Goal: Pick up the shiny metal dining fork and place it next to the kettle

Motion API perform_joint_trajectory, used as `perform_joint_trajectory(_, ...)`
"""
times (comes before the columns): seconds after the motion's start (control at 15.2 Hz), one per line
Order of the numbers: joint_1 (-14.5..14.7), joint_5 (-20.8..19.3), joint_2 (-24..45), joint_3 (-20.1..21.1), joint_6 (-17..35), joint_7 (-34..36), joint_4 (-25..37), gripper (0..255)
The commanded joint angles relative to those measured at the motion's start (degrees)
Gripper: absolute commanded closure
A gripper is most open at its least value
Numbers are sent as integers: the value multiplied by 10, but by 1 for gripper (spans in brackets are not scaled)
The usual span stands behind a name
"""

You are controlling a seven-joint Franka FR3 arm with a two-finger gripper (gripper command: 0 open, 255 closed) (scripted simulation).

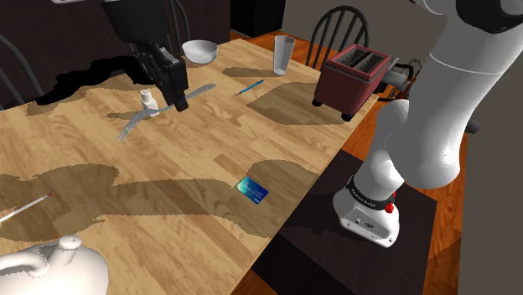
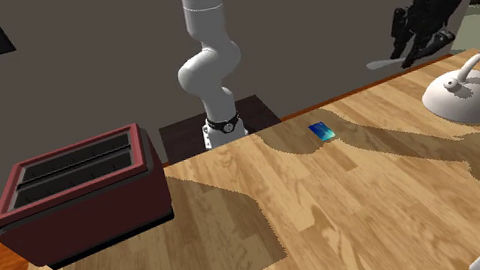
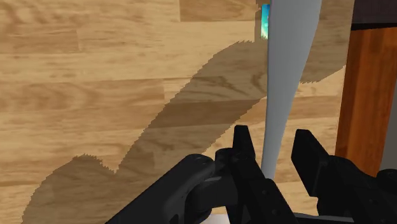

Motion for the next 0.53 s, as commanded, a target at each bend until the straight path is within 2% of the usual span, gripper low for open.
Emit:
perform_joint_trajectory(0.0,11,-3,51,8,-18,21,70,255)
perform_joint_trajectory(0.26,36,-14,162,18,-64,53,228,255)
perform_joint_trajectory(0.4,53,-22,235,21,-103,68,341,255)
perform_joint_trajectory(0.46,52,-21,230,20,-92,67,325,255)
